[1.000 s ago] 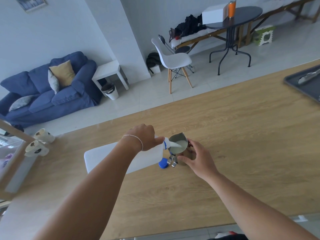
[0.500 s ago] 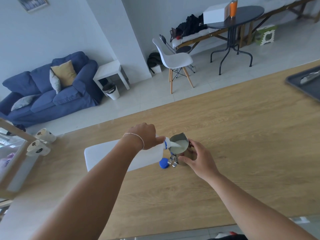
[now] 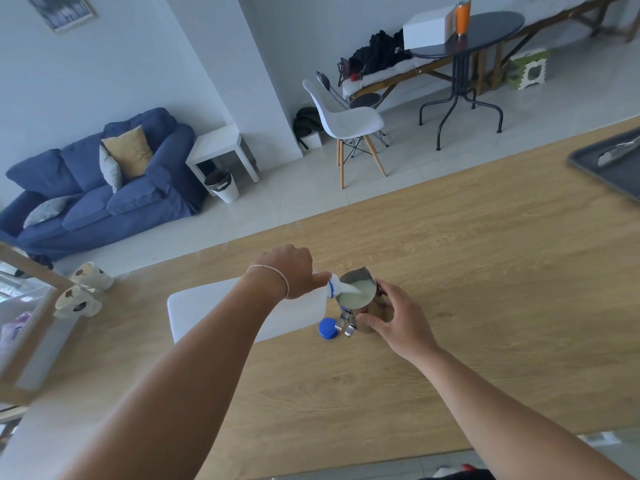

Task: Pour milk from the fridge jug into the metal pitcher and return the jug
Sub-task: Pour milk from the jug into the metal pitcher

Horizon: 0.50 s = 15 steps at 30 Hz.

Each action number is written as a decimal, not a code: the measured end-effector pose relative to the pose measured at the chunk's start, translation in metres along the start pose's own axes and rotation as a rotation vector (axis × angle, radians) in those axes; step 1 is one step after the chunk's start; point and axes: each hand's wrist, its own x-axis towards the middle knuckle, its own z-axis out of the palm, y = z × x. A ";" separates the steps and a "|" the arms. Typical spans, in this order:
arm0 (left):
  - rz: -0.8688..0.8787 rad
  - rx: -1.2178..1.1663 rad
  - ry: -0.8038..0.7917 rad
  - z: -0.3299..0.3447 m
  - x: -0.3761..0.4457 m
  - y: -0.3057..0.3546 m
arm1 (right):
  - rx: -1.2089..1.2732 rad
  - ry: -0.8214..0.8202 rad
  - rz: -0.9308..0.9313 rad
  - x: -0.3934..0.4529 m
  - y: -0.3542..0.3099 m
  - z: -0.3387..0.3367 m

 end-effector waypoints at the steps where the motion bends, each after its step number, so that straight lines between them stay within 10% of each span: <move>1: 0.001 0.002 0.000 0.000 0.000 0.000 | 0.001 -0.002 0.001 0.000 -0.001 0.000; 15: -0.057 -0.109 0.096 0.011 -0.003 -0.010 | 0.020 -0.015 0.024 -0.001 -0.004 -0.003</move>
